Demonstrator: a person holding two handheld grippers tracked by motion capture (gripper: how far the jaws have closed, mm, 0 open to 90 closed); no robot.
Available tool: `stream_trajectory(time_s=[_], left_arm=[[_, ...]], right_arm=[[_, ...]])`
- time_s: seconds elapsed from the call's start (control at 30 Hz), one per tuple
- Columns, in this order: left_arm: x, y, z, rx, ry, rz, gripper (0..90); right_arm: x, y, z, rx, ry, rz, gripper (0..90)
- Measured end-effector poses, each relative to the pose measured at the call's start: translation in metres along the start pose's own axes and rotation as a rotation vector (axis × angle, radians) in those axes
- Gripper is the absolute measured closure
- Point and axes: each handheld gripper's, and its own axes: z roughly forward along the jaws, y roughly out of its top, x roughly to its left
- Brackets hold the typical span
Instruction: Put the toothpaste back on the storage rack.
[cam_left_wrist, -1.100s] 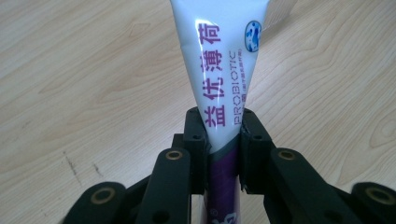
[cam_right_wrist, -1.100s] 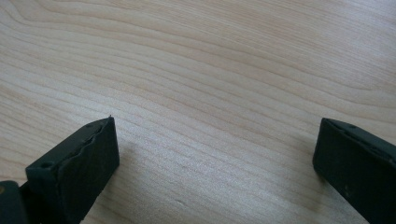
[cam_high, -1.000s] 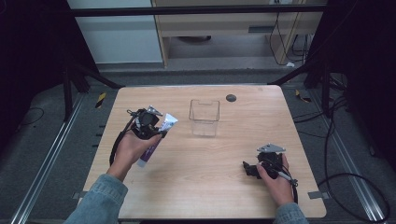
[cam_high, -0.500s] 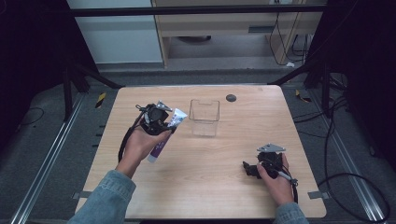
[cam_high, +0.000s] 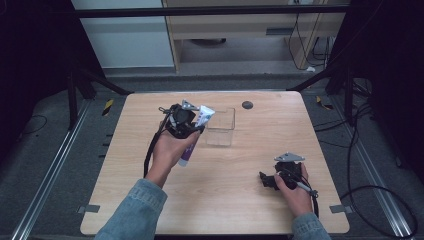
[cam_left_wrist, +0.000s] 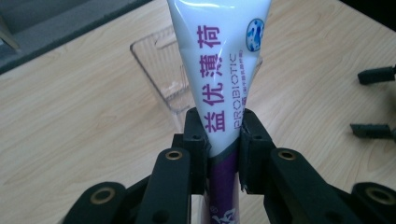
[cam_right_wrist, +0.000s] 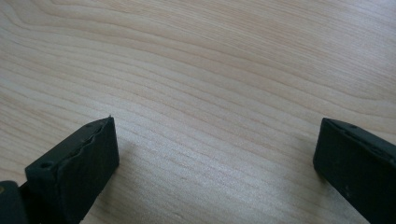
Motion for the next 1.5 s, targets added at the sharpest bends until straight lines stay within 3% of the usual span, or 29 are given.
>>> stream_trajectory(time_s=[0.3, 0.53, 0.73, 1.0, 1.27, 1.5], left_arm=[[-0.014, 0.030, 0.000, -0.070, 0.035, 0.018, 75.8], [-0.020, 0.049, 0.007, -0.112, 0.038, 0.015, 75.7], [-0.016, 0.067, 0.014, -0.111, 0.058, 0.021, 75.6], [-0.010, 0.085, 0.027, -0.131, 0.050, -0.003, 75.7], [-0.007, 0.104, 0.029, -0.195, 0.048, 0.004, 75.6], [-0.009, 0.109, 0.033, -0.232, 0.048, 0.006, 75.5]], right_arm=[[0.000, 0.001, 0.000, 0.003, 0.006, 0.000, 0.5], [0.000, 0.001, 0.000, 0.003, 0.006, -0.001, 0.5], [0.000, 0.001, 0.001, 0.001, 0.006, 0.005, 0.5], [0.000, 0.001, 0.000, 0.002, 0.005, 0.002, 0.5], [-0.001, 0.002, 0.001, -0.001, 0.014, -0.007, 0.4], [-0.001, 0.002, 0.001, -0.002, 0.013, -0.007, 0.5]])
